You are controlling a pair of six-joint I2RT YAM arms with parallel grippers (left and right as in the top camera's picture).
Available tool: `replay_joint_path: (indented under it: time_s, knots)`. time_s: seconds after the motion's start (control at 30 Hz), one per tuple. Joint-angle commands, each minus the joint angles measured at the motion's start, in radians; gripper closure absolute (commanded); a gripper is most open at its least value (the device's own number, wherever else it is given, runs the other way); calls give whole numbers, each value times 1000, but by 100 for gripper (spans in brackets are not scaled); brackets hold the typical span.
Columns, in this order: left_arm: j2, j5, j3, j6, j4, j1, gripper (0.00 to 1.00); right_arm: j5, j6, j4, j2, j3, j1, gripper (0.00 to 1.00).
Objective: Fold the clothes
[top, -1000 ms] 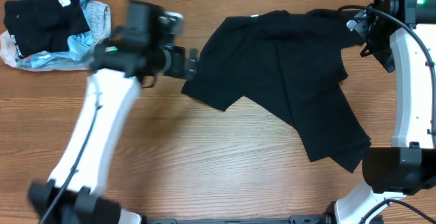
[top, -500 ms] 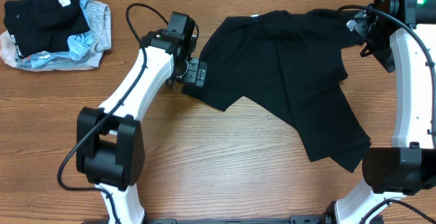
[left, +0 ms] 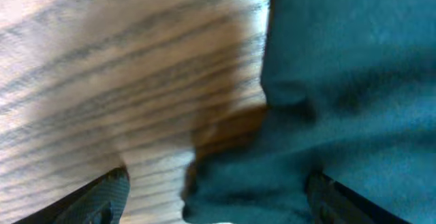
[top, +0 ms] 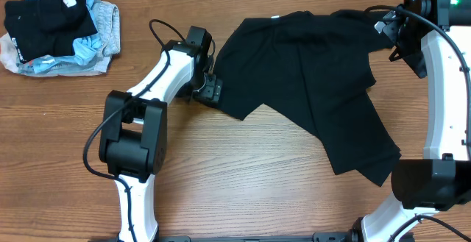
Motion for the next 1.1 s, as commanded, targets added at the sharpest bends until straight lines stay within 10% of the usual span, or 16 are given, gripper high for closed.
replay_joint_path:
  time_s: [0.0, 0.1, 0.33, 1.07]
  knots:
    - [35, 22, 11, 14, 10, -4, 15, 2, 11, 4, -18, -2, 1, 0]
    - [34, 21, 12, 28, 19, -8, 26, 2, 11, 4, -18, -2, 1, 0]
    - [34, 20, 12, 27, 19, -14, 96, 2, 11, 4, -18, -2, 1, 0]
    - [-251, -112, 350, -185, -297, 188, 96, 2, 11, 4, -18, -2, 1, 0]
